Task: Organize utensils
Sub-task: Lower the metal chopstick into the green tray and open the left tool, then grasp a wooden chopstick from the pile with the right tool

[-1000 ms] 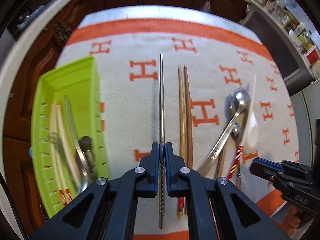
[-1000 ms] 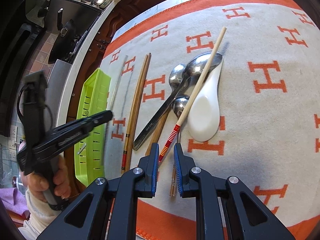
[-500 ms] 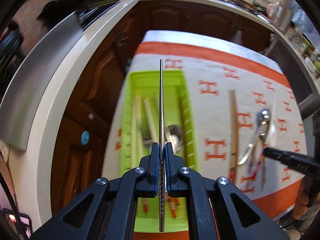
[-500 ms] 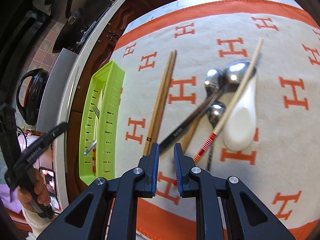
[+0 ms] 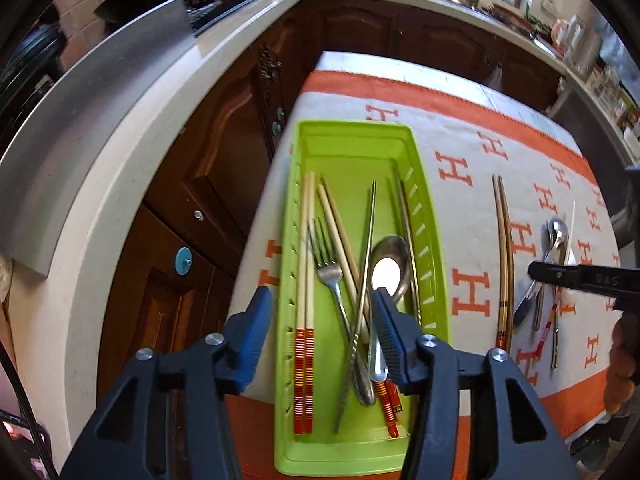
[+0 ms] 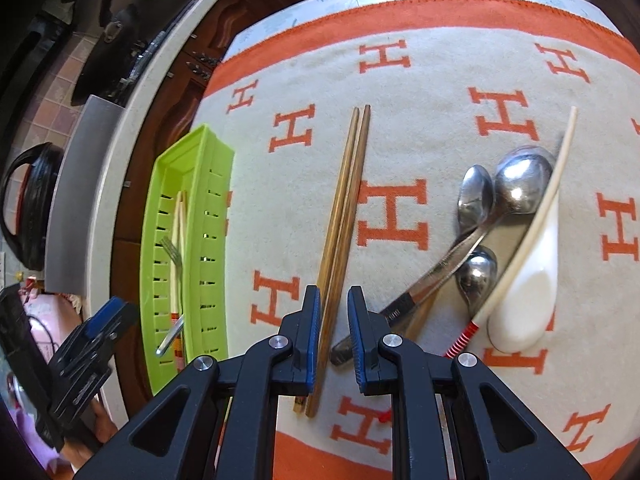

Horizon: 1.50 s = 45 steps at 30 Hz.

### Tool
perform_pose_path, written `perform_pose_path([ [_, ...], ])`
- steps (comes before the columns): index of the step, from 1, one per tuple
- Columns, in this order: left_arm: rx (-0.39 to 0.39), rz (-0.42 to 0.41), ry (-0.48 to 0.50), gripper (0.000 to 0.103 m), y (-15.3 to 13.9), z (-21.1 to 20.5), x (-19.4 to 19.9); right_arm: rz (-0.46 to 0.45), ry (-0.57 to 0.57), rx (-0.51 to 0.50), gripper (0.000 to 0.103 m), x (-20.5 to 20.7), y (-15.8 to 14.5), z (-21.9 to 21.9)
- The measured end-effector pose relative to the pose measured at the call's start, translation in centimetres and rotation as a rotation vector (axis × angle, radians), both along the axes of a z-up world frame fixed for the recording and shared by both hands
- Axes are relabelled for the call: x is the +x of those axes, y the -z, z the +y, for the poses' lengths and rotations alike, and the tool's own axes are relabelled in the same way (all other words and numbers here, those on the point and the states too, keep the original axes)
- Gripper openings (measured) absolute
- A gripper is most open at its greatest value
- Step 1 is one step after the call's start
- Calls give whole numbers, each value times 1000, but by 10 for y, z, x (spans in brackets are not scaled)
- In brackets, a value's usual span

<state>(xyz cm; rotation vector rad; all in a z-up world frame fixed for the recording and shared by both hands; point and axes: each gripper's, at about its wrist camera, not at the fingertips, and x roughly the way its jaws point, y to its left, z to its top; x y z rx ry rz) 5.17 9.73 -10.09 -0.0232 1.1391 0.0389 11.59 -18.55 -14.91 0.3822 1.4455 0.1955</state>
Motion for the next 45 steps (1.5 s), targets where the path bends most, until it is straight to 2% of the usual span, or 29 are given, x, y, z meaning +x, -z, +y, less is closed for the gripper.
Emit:
perform_pose_path([
  [3, -34, -20, -23, 56, -5, 10, -3, 22, 7, -25, 15, 6, 8, 5],
  [14, -74, -43, -55, 56, -3, 29, -10, 63, 3, -111, 15, 18, 27, 23],
  [22, -93, -39, -80, 56, 3, 41, -11, 46, -20, -221, 11, 19, 25, 39],
  [26, -98, -39, -86, 56, 5, 44, -10, 49, -32, -243, 11, 17, 27, 44],
  [32, -106, -28, -82, 57, 7, 44, -10, 37, -65, -331, 11, 18, 27, 63],
  [36, -108, -27, -79, 64, 6, 42, -11, 40, -23, -294, 7, 19, 27, 56],
  [39, -101, -31, -73, 64, 5, 40, -12, 45, 11, -258, 6, 16, 24, 47],
  [42, -96, -32, -73, 65, 4, 40, -13, 37, 36, -217, 6, 9, 15, 40],
  [45, -98, -29, -76, 71, 3, 40, -13, 25, 53, -167, 6, 2, 2, 36],
])
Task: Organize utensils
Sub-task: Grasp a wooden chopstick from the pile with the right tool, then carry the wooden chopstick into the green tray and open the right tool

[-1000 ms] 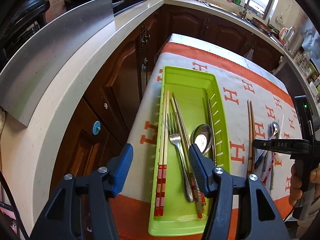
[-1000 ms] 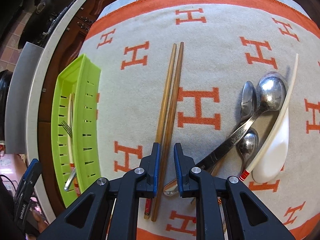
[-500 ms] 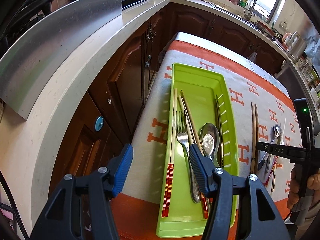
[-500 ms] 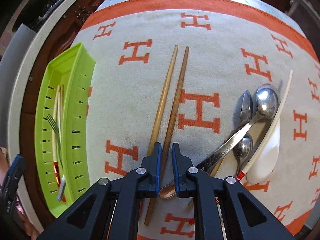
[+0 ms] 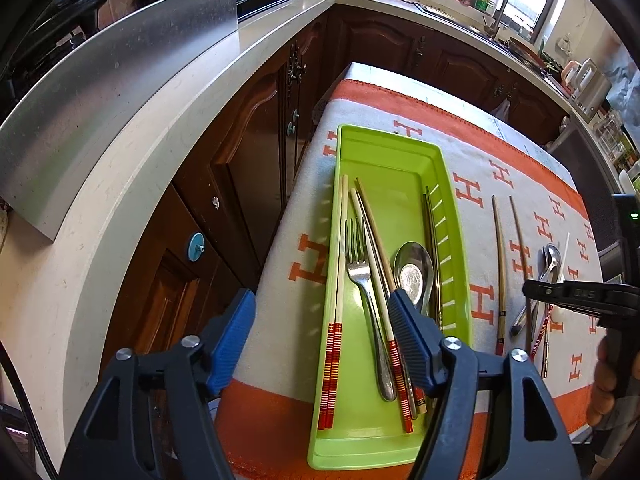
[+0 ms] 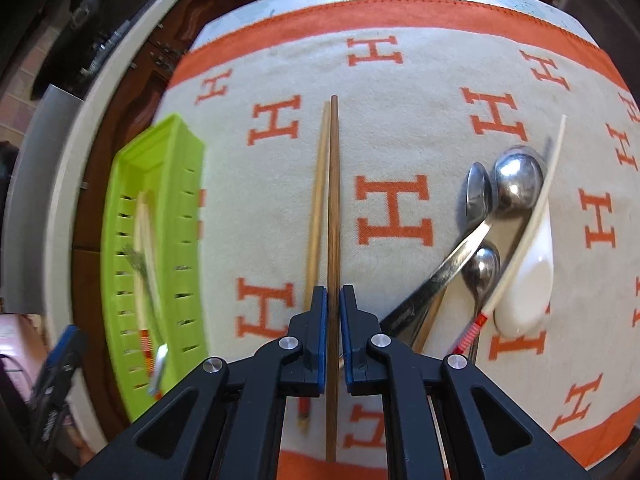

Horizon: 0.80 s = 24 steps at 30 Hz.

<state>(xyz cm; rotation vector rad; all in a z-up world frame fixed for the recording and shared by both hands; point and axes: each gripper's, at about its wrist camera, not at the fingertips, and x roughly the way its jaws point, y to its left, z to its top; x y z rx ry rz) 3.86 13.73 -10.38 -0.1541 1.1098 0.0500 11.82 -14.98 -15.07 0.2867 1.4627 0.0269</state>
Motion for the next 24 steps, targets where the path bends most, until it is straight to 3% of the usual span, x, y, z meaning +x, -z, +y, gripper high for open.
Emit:
perform_pose_path([
  [5, 5, -5, -4, 75, -3, 2, -1, -29, -9, 90, 6, -13, -33, 5],
  [7, 6, -3, -9, 81, -4, 3, -1, -42, -33, 126, 6, -17, -46, 15],
  [13, 28, -1, -21, 87, -6, 7, -3, -65, -116, 203, 6, -23, -77, 58],
  [24, 28, 51, -57, 93, 3, 24, -2, -51, -220, 220, 6, -20, -81, 133],
])
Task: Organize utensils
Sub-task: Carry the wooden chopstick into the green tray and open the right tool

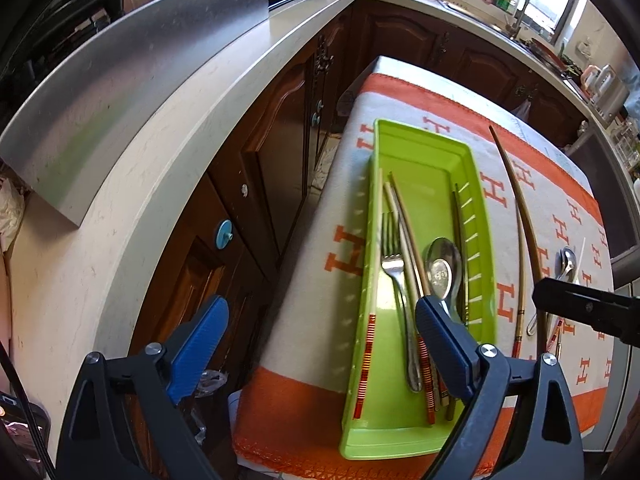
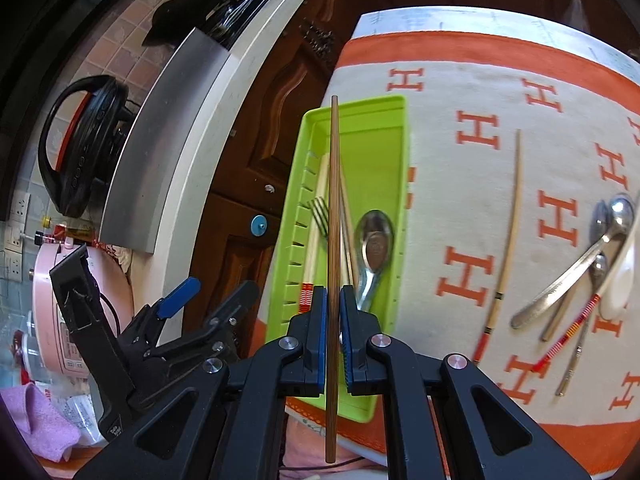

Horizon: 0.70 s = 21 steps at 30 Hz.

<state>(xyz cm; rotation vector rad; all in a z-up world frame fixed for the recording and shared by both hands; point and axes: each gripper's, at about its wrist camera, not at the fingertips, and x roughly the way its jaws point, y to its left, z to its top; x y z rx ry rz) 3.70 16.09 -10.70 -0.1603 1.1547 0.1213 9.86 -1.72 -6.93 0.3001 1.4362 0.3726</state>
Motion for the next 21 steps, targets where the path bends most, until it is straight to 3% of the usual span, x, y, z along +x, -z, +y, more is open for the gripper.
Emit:
perform_pose_path([
  [3, -1, 6, -5, 94, 2, 2, 0, -10, -5, -10, 6, 8, 9, 8],
  [7, -10, 8, -15, 102, 4, 5, 0, -65, -29, -68, 9, 18, 14, 18],
  [11, -17, 9, -23, 102, 4, 6, 1, -50, -32, -44, 15, 18, 18, 20],
  [21, -31, 24, 3, 102, 7, -6, 1, -64, -18, -77, 15, -7, 19, -15],
])
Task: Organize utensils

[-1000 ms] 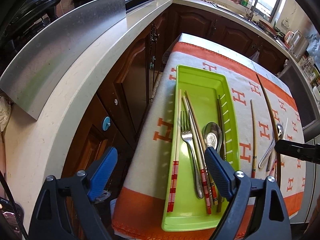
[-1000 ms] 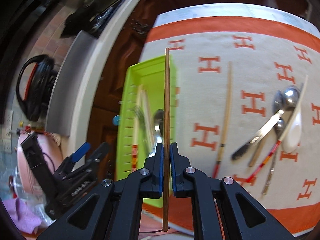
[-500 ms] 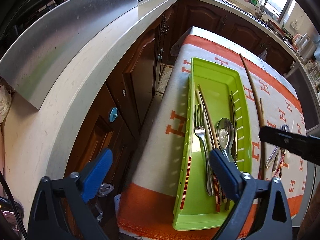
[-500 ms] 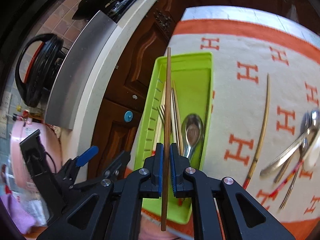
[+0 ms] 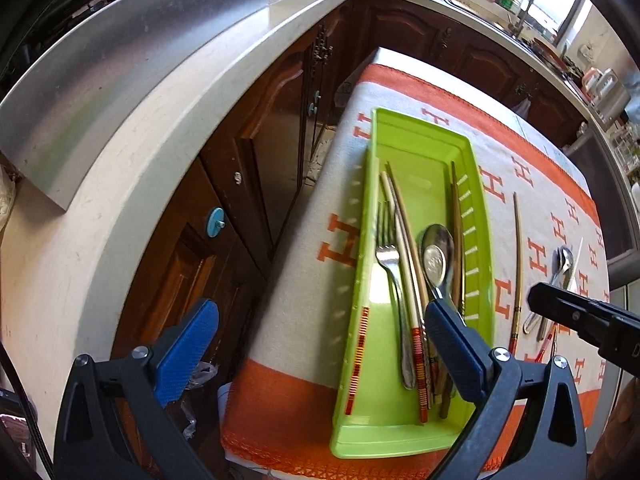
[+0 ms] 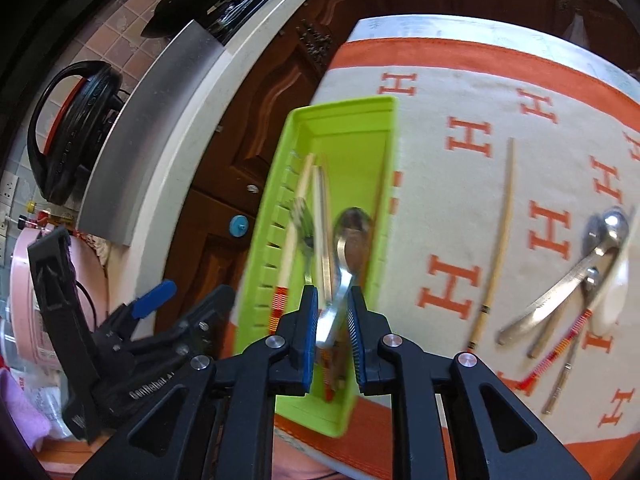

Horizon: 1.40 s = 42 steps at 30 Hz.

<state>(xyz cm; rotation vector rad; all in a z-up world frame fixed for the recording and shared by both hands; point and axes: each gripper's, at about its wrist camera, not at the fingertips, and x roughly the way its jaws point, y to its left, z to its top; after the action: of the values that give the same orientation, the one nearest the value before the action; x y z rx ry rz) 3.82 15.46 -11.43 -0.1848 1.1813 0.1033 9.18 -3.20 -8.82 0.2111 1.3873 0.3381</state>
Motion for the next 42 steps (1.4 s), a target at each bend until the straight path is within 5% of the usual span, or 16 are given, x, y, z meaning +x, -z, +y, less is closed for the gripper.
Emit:
perform_pose_path([
  [20, 20, -65, 191, 102, -34, -110, -5, -109, 205, -100, 25, -78, -16, -168],
  [30, -28, -7, 306, 101, -10, -178, 11, -107, 312, -67, 27, -92, -6, -237],
  [35, 31, -43, 370, 93, -7, -210, 23, -91, 337, -44, 27, -93, 6, -256],
  [42, 36, 28, 401, 62, 22, -232, 65, -73, 350, 1, 27, -89, 25, -274],
])
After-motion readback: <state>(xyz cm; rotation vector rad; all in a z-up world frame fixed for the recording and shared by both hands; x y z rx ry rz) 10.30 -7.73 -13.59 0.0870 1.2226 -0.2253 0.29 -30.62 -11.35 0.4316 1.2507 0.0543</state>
